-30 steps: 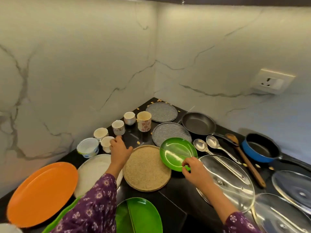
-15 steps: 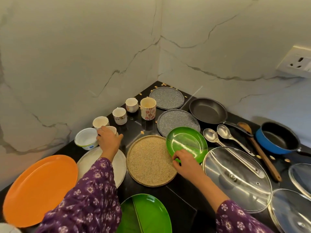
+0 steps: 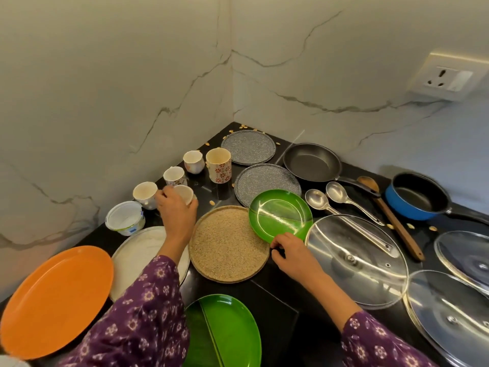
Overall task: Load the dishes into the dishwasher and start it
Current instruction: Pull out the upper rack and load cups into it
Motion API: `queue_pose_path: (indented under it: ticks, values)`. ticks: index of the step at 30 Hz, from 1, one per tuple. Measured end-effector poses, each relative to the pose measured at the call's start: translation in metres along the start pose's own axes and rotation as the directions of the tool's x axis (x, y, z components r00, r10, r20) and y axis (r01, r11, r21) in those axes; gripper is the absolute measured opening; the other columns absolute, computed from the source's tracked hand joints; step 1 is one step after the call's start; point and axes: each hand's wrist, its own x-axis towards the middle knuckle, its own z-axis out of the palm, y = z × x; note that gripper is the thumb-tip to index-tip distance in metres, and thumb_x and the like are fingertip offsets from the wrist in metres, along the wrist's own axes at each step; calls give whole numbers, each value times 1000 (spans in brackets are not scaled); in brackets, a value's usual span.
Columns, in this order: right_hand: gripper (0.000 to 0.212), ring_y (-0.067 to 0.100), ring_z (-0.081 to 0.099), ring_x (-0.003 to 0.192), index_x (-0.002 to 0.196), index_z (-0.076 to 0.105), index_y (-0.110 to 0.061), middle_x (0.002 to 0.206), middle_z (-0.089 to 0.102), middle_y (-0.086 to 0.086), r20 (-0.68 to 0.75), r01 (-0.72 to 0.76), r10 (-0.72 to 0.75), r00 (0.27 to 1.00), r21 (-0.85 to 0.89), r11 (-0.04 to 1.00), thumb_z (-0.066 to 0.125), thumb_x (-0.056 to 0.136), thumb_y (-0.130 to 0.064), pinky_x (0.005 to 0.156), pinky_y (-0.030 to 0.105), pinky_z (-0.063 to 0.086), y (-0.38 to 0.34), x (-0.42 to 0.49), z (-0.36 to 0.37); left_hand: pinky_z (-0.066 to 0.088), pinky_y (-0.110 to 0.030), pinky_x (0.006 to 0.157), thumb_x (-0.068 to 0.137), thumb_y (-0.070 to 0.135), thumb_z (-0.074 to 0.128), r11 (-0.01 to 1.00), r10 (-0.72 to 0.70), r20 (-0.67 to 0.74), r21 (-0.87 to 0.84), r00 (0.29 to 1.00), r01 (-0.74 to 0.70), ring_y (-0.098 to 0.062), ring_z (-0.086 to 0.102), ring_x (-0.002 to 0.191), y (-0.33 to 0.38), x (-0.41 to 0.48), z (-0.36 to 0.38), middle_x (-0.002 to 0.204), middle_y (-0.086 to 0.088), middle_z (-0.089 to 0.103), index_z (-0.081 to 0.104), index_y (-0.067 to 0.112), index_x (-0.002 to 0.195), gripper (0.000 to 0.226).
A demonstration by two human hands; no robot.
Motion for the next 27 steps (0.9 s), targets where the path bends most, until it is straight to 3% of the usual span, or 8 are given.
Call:
queue_pose_path:
  ticks: [5, 8, 11, 13, 17, 21, 24, 27]
  values:
    - [11, 10, 49, 87, 95, 61, -13, 93, 54, -4, -87, -88, 93, 992, 59, 994, 58, 85, -15, 76, 20, 37, 21, -40, -23, 39, -36, 91, 78, 34, 74, 966, 231, 138, -153, 963, -210, -28, 45, 106, 73, -56, 4, 121, -16, 42, 41, 4, 123, 63]
    - [11, 12, 51, 86, 93, 60, -14, 92, 56, -2, -167, -128, 141, 976, 87, 988, 59, 83, -15, 77, 25, 42, 40, -74, -43, 33, -22, 83, 74, 28, 78, 913, 359, 238, -290, 903, -287, -16, 41, 98, 122, -105, 10, 117, -10, 42, 43, 5, 120, 62]
    - [14, 11, 53, 86, 99, 62, -13, 95, 59, -1, -297, -190, 223, 928, 137, 972, 60, 85, -14, 77, 26, 47, 58, -121, -70, 29, -18, 78, 72, 28, 79, 847, 490, 331, -400, 806, -350, -14, 42, 96, 168, -164, 21, 113, -7, 45, 46, 7, 119, 62]
    - [13, 12, 56, 85, 101, 63, -9, 95, 62, 2, -396, -253, 336, 854, 248, 935, 58, 90, -14, 76, 22, 49, 67, -155, -90, 28, -15, 76, 72, 29, 79, 783, 591, 374, -479, 715, -396, -14, 43, 97, 193, -207, 29, 111, -6, 48, 48, 6, 118, 60]
    - [18, 16, 66, 80, 100, 63, -15, 92, 67, 4, -389, -348, 690, 611, 651, 675, 48, 97, -25, 74, 33, 57, 96, -252, -130, 27, -11, 79, 74, 34, 77, 656, 749, 452, -606, 485, -449, -8, 42, 101, 240, -311, 37, 112, 1, 47, 48, 11, 119, 58]
    - [28, 20, 62, 73, 103, 60, -9, 87, 64, 11, -261, -199, 867, 424, 907, 371, 41, 100, -29, 64, 25, 55, 113, -356, -161, 31, -18, 80, 75, 34, 76, 559, 828, 494, -694, 264, -454, -14, 47, 102, 274, -420, 42, 113, -2, 52, 48, 11, 119, 57]
    - [48, 24, 63, 79, 109, 60, -10, 91, 65, 14, -82, -102, 921, 381, 986, 130, 33, 98, -49, 67, 29, 55, 124, -433, -174, 31, -14, 76, 75, 34, 76, 511, 851, 510, -757, 121, -407, -14, 50, 99, 290, -500, 41, 109, -1, 53, 49, 14, 116, 53]
    - [56, 25, 66, 79, 112, 61, -11, 94, 66, 15, 67, 92, 916, 396, 989, -113, 36, 94, -57, 67, 33, 59, 132, -510, -180, 34, -11, 75, 76, 32, 75, 472, 861, 509, -809, -15, -350, -13, 50, 99, 298, -580, 35, 109, 1, 52, 49, 15, 116, 52]
